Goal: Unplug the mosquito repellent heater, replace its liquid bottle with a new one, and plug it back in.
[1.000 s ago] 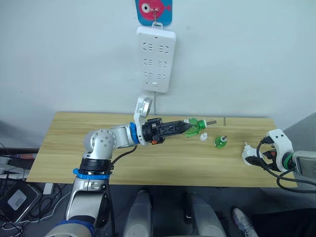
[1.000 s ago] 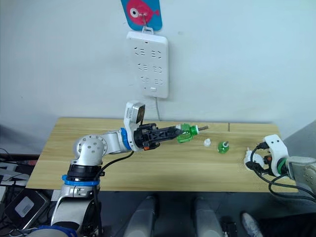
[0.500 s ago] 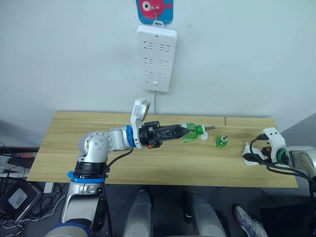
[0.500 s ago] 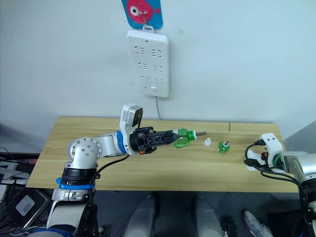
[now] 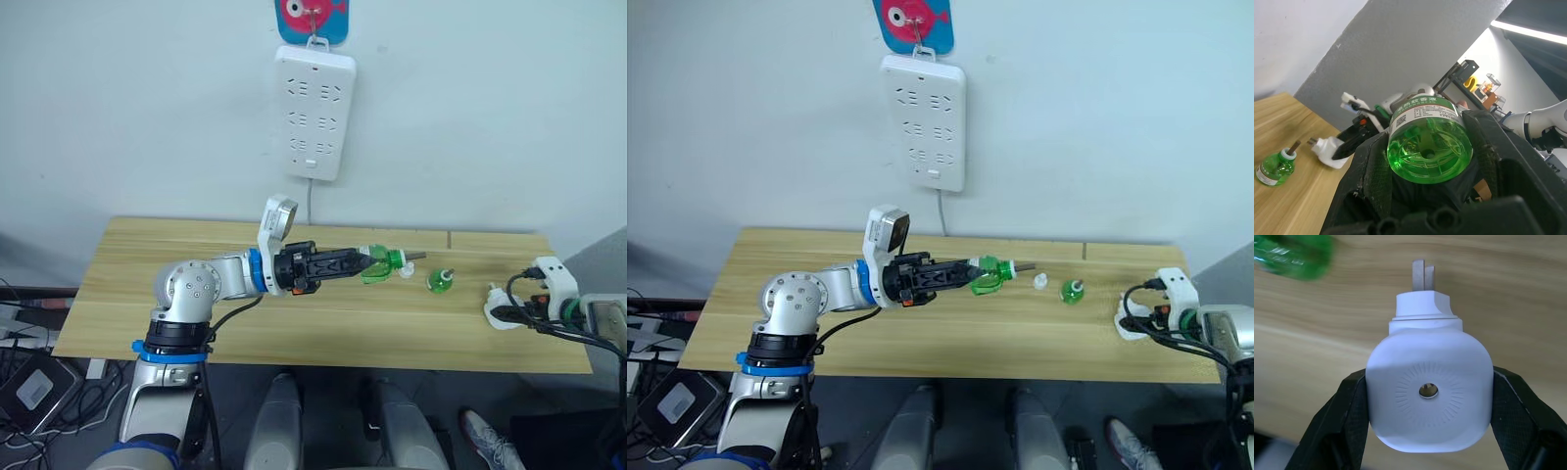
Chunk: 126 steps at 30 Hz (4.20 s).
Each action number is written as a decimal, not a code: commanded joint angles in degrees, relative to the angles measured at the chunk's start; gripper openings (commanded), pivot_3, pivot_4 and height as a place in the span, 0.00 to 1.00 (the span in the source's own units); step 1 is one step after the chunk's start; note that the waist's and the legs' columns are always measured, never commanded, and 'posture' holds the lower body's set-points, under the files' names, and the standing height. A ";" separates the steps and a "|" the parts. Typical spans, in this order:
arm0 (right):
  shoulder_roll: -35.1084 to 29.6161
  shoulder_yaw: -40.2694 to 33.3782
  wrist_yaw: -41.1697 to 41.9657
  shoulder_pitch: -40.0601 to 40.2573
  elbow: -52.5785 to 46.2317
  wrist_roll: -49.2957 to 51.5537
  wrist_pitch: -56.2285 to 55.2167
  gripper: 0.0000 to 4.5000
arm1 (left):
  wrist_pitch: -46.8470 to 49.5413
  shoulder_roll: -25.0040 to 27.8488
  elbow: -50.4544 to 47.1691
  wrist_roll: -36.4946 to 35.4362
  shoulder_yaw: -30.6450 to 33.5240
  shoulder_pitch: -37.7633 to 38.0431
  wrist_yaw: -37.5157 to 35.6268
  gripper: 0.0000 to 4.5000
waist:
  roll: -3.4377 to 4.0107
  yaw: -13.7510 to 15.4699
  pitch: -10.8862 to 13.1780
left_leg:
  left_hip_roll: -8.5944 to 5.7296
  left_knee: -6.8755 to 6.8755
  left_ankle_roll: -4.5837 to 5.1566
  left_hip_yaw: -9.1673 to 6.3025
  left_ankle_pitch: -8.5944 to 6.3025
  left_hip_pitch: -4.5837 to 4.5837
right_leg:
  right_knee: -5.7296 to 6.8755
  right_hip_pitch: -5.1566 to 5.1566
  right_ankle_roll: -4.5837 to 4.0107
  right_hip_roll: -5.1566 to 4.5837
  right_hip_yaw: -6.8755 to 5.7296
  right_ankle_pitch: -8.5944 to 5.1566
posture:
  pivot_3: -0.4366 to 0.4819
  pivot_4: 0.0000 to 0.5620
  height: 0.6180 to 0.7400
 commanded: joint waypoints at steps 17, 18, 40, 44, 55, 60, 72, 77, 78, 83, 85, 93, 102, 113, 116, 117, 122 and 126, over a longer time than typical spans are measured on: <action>-31.39 -11.72 -4.01 -2.31 -3.18 83.23 21.17 0.66 | 3.54 -9.99 2.69 -12.06 4.29 -3.86 4.77 0.50 | 0.06 -0.66 0.30 | -0.01 0.04 0.10 0.24 -0.07 -0.29 | -0.36 -0.16 0.15 0.01 0.16 0.08 | 0.63 0.54 1.00; -30.48 -10.72 -5.06 -4.13 -3.69 83.23 20.59 0.66 | 3.38 -10.40 2.18 -11.97 3.89 -3.36 4.90 0.50 | 0.06 -0.65 0.30 | -0.01 0.05 0.10 0.23 -0.07 -0.33 | -0.36 -0.19 0.17 0.01 0.15 0.08 | 0.63 0.54 1.00; -21.50 -6.72 -13.27 -14.61 -8.26 83.23 18.71 0.66 | -0.52 -12.18 2.28 -8.14 -0.64 -1.11 3.76 0.50 | 0.06 -0.53 0.29 | 0.00 0.11 0.09 0.16 -0.07 -0.48 | -0.30 -0.32 0.18 0.01 0.09 0.10 | 0.62 0.54 1.00; -22.89 -5.84 -11.32 -15.65 -7.49 83.23 19.74 0.66 | -0.71 -12.18 2.82 -7.94 -0.90 -1.38 3.31 0.50 | 0.06 -0.56 0.29 | 0.00 0.13 0.09 0.16 -0.07 -0.48 | -0.28 -0.32 0.18 0.01 0.09 0.10 | 0.62 0.54 1.00; -24.31 -4.78 -9.96 -14.45 -8.86 83.23 18.79 0.66 | -2.71 -14.17 4.59 -6.25 -1.65 -2.72 2.19 0.50 | 0.06 -0.58 0.29 | 0.00 0.14 0.09 0.17 -0.07 -0.48 | -0.27 -0.33 0.18 0.01 0.09 0.10 | 0.61 0.56 1.00; -22.98 -4.72 -11.67 -14.59 -8.97 83.23 18.14 0.66 | -2.09 -14.53 3.87 -6.28 -1.86 -2.49 1.89 0.50 | 0.07 -0.62 0.29 | 0.00 0.16 0.09 0.17 -0.07 -0.47 | -0.24 -0.33 0.18 0.01 0.10 0.10 | 0.61 0.56 1.00; -21.59 -4.65 -12.68 -15.21 -10.18 83.23 17.67 0.66 | -3.62 -15.46 4.05 -4.66 -2.36 -2.28 2.02 0.50 | 0.06 -0.61 0.29 | 0.00 0.20 0.10 0.15 -0.07 -0.47 | -0.18 -0.33 0.18 0.02 0.09 0.10 | 0.61 0.57 1.00; -20.98 -4.41 -13.27 -16.15 -9.92 83.23 17.57 0.66 | -3.80 -15.72 3.82 -4.23 -2.91 -2.11 1.56 0.50 | 0.06 -0.62 0.29 | 0.00 0.20 0.10 0.16 -0.07 -0.47 | -0.18 -0.33 0.18 0.02 0.10 0.10 | 0.61 0.57 1.00; -20.84 -4.42 -13.43 -16.28 -9.88 83.23 17.57 0.66 | -3.81 -15.77 3.83 -4.27 -2.93 -2.11 1.59 0.50 | 0.06 -0.62 0.29 | 0.00 0.20 0.10 0.16 -0.07 -0.47 | -0.18 -0.33 0.18 0.02 0.10 0.10 | 0.61 0.57 1.00; -19.81 -4.70 -14.39 -16.54 -9.93 83.23 17.28 0.66 | -3.76 -15.68 3.97 -4.38 -3.04 -2.35 1.42 0.50 | 0.06 -0.62 0.29 | 0.00 0.20 0.10 0.16 -0.07 -0.47 | -0.18 -0.33 0.18 0.02 0.10 0.10 | 0.60 0.58 1.00; -19.54 -4.82 -14.63 -16.47 -10.08 83.23 17.21 0.66 | -3.80 -15.53 3.94 -4.13 -3.22 -2.44 1.17 0.50 | 0.06 -0.62 0.29 | 0.00 0.20 0.10 0.16 -0.07 -0.47 | -0.17 -0.33 0.18 0.02 0.10 0.10 | 0.60 0.58 1.00; -19.48 -4.72 -14.02 -17.50 -9.63 83.23 17.93 0.66 | -4.79 -15.43 4.08 -2.83 -3.31 -2.25 1.16 0.50 | 0.06 -0.63 0.29 | 0.00 0.21 0.10 0.16 -0.07 -0.47 | -0.17 -0.33 0.18 0.02 0.10 0.10 | 0.60 0.58 1.00; -20.44 -4.59 -12.93 -16.96 -10.11 83.23 18.14 0.66 | -5.92 -15.96 5.05 -1.86 -2.80 -2.70 1.44 0.50 | 0.06 -0.64 0.29 | 0.00 0.21 0.10 0.16 -0.07 -0.47 | -0.17 -0.33 0.18 0.02 0.10 0.10 | 0.60 0.58 1.00; -18.65 -4.76 -15.54 -16.31 -13.25 83.23 16.01 0.66 | -5.32 -16.96 4.07 -2.55 -2.70 -3.09 2.17 0.50 | 0.06 -0.62 0.29 | 0.00 0.21 0.10 0.16 -0.07 -0.47 | -0.16 -0.33 0.18 0.02 0.09 0.10 | 0.61 0.56 1.00; -17.38 -5.12 -19.72 -15.63 -15.83 83.23 13.66 0.66 | -5.44 -17.23 4.12 -2.46 -2.75 -3.15 2.30 0.50 | 0.06 -0.66 0.29 | 0.01 0.21 0.10 0.15 -0.07 -0.46 | -0.15 -0.33 0.18 0.02 0.09 0.10 | 0.61 0.56 1.00; -16.99 -5.17 -20.43 -15.63 -16.65 83.23 13.12 0.66 | -5.44 -17.29 4.15 -2.49 -2.75 -3.16 2.34 0.50 | 0.06 -0.66 0.29 | 0.00 0.21 0.10 0.15 -0.07 -0.46 | -0.13 -0.33 0.18 0.02 0.10 0.10 | 0.61 0.56 1.00; -17.03 -4.86 -19.98 -15.55 -19.76 83.23 12.37 0.66 | -5.06 -17.29 3.85 -2.49 -2.87 -2.84 1.99 0.50 | 0.07 -0.64 0.29 | 0.00 0.24 0.10 0.14 -0.06 -0.46 | -0.09 -0.33 0.18 0.02 0.08 0.10 | 0.60 0.55 1.00; -16.77 -4.62 -19.40 -15.47 -20.01 83.23 12.10 0.82 | -4.33 -16.82 3.70 -2.58 -2.96 -2.62 1.40 0.50 | 0.07 -0.64 0.29 | 0.00 0.24 0.10 0.14 -0.06 -0.46 | -0.10 -0.33 0.18 0.02 0.08 0.10 | 0.60 0.55 1.00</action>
